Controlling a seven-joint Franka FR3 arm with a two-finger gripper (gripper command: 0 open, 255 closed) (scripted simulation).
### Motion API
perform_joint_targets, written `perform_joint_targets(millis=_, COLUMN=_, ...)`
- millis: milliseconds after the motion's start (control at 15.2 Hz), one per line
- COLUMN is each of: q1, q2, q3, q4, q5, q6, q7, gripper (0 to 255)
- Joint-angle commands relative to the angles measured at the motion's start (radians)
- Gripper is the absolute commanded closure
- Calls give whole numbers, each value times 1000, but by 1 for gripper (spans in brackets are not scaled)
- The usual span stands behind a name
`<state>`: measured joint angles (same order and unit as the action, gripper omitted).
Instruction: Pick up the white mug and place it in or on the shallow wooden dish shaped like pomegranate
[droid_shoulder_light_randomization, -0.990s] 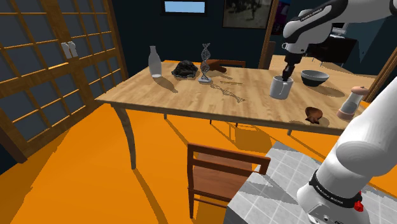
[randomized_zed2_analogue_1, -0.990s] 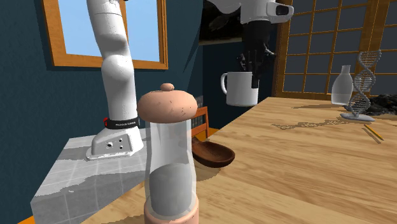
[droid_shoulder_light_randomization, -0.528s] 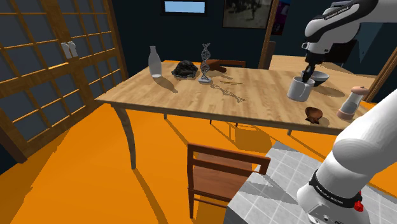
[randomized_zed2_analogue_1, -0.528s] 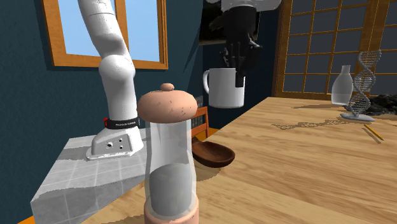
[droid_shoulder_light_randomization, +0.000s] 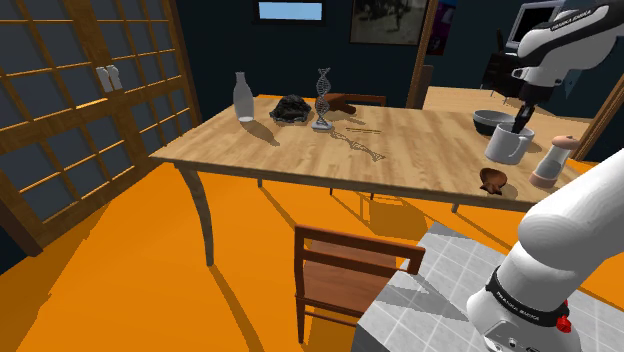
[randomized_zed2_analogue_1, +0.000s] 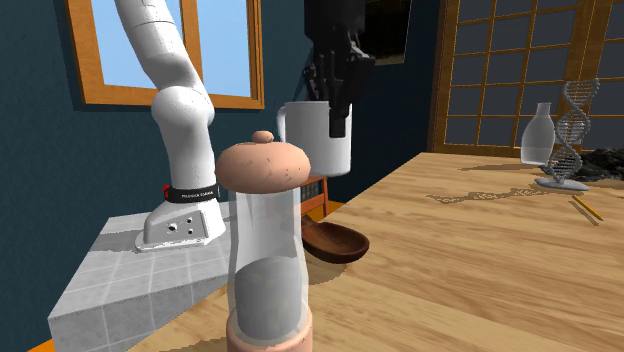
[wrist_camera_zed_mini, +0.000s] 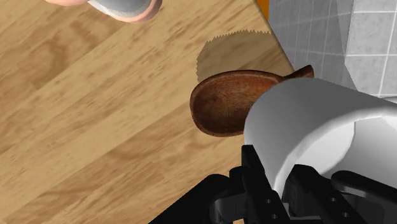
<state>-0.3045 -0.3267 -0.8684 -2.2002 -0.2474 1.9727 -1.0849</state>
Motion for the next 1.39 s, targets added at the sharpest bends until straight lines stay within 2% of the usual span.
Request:
perform_joint_targets(millis=0, q1=-5, q2=0, q3=-12, q4=-13, q5=-5, q6=14, q7=-15, gripper=255)
perform_joint_targets(millis=990, q1=31, q2=117, q3=-101, q4=-140, q5=57, q6=236, q7=-73, gripper=255)
perform_joint_targets(millis=1320, q1=32, q2=122, q3=-104, q4=-143, q5=61, q6=243, q7=-77, gripper=255)
